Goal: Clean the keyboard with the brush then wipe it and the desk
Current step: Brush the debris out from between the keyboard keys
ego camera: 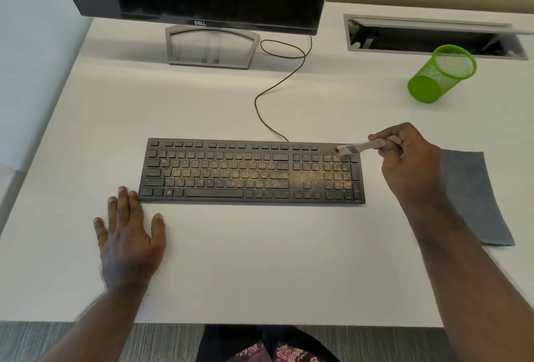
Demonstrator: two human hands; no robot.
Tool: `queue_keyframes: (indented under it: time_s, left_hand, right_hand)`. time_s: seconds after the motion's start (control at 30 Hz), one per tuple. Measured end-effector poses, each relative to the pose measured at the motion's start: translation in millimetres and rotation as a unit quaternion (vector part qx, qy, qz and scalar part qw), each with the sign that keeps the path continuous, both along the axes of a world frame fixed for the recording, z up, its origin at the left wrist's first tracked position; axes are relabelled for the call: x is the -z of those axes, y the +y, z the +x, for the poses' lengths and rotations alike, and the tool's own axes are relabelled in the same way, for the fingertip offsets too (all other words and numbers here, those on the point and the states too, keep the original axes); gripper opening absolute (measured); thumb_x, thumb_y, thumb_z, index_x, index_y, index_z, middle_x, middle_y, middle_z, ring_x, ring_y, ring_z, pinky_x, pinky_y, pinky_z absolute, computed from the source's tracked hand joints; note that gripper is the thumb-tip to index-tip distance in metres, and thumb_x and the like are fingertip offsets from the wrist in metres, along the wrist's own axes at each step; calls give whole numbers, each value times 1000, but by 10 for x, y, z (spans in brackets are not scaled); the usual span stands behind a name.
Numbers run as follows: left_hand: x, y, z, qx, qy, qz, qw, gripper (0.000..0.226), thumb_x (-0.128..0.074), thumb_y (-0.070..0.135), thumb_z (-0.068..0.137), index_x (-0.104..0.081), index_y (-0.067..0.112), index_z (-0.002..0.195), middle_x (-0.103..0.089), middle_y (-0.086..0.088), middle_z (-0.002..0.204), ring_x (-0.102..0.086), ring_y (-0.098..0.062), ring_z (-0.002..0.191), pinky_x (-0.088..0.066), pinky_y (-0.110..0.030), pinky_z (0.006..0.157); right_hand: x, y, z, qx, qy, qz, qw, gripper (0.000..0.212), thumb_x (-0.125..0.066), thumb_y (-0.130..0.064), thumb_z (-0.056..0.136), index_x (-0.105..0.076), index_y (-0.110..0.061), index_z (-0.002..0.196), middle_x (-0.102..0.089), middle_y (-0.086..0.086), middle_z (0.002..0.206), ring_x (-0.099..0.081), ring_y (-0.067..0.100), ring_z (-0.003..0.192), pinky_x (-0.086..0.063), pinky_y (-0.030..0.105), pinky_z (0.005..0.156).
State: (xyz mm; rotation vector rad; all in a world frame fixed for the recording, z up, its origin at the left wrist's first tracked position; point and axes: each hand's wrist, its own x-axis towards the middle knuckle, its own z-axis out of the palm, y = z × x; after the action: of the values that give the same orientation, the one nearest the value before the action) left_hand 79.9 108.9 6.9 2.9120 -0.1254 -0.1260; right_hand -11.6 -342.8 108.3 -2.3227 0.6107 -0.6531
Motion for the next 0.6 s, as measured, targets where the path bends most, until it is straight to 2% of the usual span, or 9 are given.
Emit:
queue_keyframes:
  time_s: [0.13,0.33,0.4,0.53,0.6]
  left_hand:
    - [-6,2,-1,0,3,2,1000,81,-24,53,95,-18,10,163,-10,-4,171,-5,-23,158,-1,-50,127]
    - [-24,-3,-3,0,4,1,1000,81,-23,53,94,-17,9,162,-10,-5,171,-5,-23,158,0,-49,127]
    - [-20,-3,-4,1,5,2,1000,81,-23,53,95,-17,10,163,-9,-4,172,-4,-23,158,0,-49,127]
    - [-17,-7,0,-1,6,2,1000,81,-22,54,94,-16,10,163,-8,-3,172,-3,-21,158,0,-49,128]
    - [-19,-8,1,-1,6,2,1000,81,-22,54,94,-16,10,163,-8,-3,172,-3,-21,158,0,-49,128]
  right_hand:
    - [-40,-36,34,31,-20,4,999,12,-55,-9,96,-65,-17,96,-71,-8,93,-70,18,84,-56,29,75]
    - [-40,-38,-33,24,-21,7,999,9,-56,-7,95,-64,-10,96,-72,-6,90,-70,14,86,-59,38,77]
    - [-16,-35,-34,29,-13,5,999,11,-55,-7,95,-64,-12,96,-71,-7,91,-70,15,86,-59,39,77]
    - [-21,-76,24,55,-21,-1,998,14,-53,-7,95,-66,-11,98,-68,-14,89,-70,17,85,-55,27,76]
    - [-44,-94,42,60,-32,4,998,13,-54,-9,94,-66,-10,97,-67,-23,83,-69,9,82,-53,17,74]
